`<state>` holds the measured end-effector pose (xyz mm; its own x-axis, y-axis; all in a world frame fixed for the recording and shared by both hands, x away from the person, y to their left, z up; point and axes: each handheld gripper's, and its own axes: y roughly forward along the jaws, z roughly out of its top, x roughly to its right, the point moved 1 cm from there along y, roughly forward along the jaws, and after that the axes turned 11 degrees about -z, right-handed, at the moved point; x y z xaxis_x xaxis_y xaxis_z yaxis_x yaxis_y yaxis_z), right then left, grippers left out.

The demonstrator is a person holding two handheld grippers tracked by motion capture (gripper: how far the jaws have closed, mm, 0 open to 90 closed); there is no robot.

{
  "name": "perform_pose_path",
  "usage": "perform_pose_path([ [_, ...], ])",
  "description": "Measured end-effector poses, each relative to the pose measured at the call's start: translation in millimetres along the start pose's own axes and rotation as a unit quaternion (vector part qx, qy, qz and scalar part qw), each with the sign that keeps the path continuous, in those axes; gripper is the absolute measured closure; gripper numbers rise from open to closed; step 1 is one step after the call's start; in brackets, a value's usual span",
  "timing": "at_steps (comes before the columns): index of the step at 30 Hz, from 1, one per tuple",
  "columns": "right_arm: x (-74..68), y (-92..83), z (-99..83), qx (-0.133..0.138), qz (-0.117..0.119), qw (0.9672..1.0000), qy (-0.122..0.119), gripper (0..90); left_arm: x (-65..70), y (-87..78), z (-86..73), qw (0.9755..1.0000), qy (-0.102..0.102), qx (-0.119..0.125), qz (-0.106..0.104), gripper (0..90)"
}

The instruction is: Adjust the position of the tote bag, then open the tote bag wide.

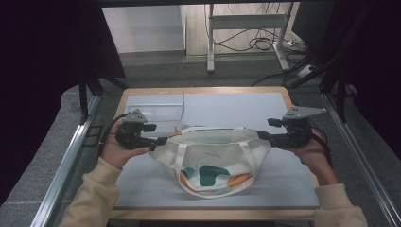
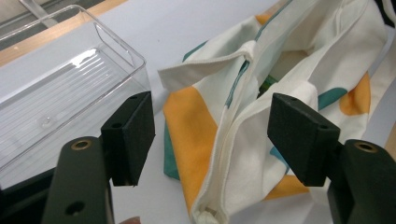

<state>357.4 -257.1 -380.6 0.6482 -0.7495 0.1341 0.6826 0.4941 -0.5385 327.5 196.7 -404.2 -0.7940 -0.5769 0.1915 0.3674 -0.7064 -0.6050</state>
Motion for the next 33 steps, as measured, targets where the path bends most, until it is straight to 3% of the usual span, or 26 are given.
perform_pose_path([
  [15,-24.9,5.6,11.2,0.000,0.027,0.9996,-0.012,33.2,-0.3,4.8,16.6,0.9999,0.014,-0.009,-0.004,31.5],
  [22,-42.3,11.3,20.3,-0.005,0.044,0.9987,-0.024,33.1,-3.3,14.7,33.3,0.9993,0.024,-0.021,-0.021,32.6],
  [26,-52.3,14.6,24.8,-0.011,0.053,0.9979,-0.036,33.3,-8.6,22.2,39.1,0.9988,0.020,-0.029,-0.034,36.0],
  [33,-66.6,28.2,27.4,-0.022,0.069,0.9961,-0.049,33.3,-10.9,45.7,52.0,0.9965,0.026,-0.055,-0.057,41.8],
])
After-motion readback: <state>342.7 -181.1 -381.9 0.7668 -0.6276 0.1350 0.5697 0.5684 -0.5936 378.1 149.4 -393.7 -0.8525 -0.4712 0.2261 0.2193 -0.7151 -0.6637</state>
